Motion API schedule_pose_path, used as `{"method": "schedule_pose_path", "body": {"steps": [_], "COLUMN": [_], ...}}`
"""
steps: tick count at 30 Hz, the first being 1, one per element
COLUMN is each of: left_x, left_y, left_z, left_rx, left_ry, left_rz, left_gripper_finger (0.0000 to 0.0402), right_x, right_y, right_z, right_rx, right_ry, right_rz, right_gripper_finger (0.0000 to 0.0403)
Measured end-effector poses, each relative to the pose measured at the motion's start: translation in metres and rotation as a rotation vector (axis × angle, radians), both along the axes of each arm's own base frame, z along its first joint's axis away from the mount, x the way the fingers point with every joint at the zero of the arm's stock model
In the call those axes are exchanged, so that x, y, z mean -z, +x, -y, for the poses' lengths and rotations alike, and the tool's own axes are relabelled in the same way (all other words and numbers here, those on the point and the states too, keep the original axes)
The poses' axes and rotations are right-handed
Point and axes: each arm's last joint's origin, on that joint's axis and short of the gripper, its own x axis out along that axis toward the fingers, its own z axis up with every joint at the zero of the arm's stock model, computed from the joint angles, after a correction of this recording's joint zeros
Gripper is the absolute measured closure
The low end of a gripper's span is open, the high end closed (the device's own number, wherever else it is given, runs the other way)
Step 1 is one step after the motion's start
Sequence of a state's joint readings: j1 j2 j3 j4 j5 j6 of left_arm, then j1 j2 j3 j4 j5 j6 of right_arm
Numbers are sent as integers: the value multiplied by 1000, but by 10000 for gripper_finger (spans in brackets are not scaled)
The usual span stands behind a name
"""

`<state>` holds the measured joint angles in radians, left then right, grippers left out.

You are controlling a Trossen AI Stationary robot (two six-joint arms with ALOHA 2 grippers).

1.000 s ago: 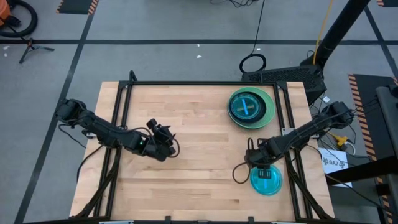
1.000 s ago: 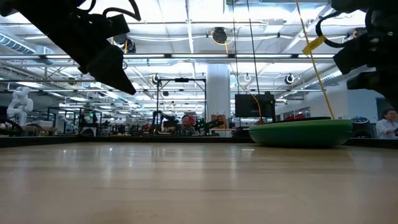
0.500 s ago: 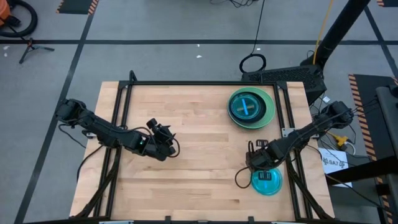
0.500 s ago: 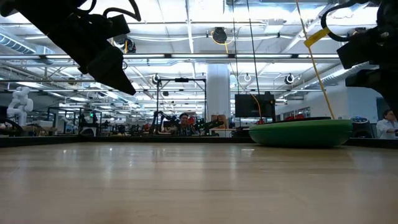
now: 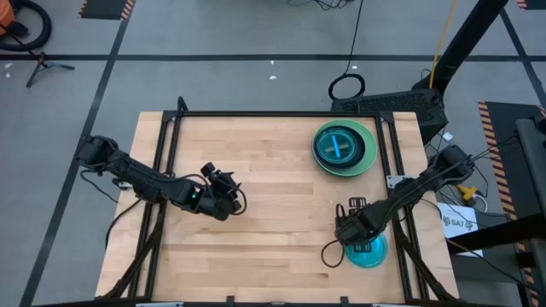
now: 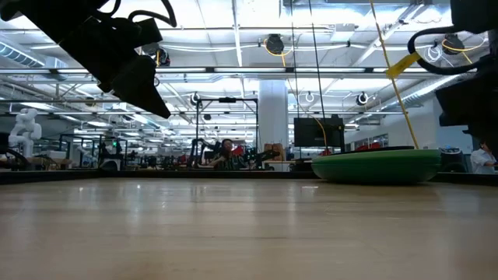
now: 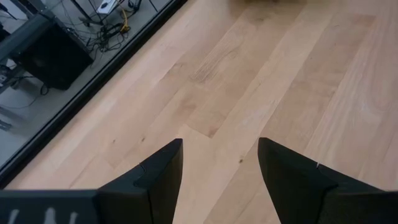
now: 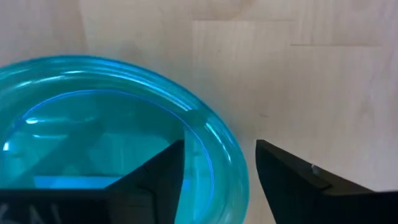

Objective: Stack plastic plates
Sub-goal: Stack the transparent blue plate on the transparent blue plate

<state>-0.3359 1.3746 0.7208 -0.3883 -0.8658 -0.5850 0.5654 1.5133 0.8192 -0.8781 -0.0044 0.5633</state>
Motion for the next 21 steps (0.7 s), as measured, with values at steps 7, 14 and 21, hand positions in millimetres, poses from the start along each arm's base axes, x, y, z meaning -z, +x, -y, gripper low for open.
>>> {"method": "schedule_pose_path", "body": {"steps": [7, 14, 21], "left_x": [0, 0, 0], "left_y": [0, 0, 0], "left_z": [0, 0, 0], "left_rx": [4, 4, 4], "left_ry": [4, 5, 5], "left_rz": [-5, -6, -7], "left_gripper_finger": [188, 188, 188], "right_x": [1, 1, 1], "right_y": [1, 2, 3], "right_z": [-1, 0, -1], "right_rx": [-25, -24, -23], "right_ry": [5, 7, 14], "right_rz": [6, 10, 24], "right_gripper_finger": [236, 265, 298]}}
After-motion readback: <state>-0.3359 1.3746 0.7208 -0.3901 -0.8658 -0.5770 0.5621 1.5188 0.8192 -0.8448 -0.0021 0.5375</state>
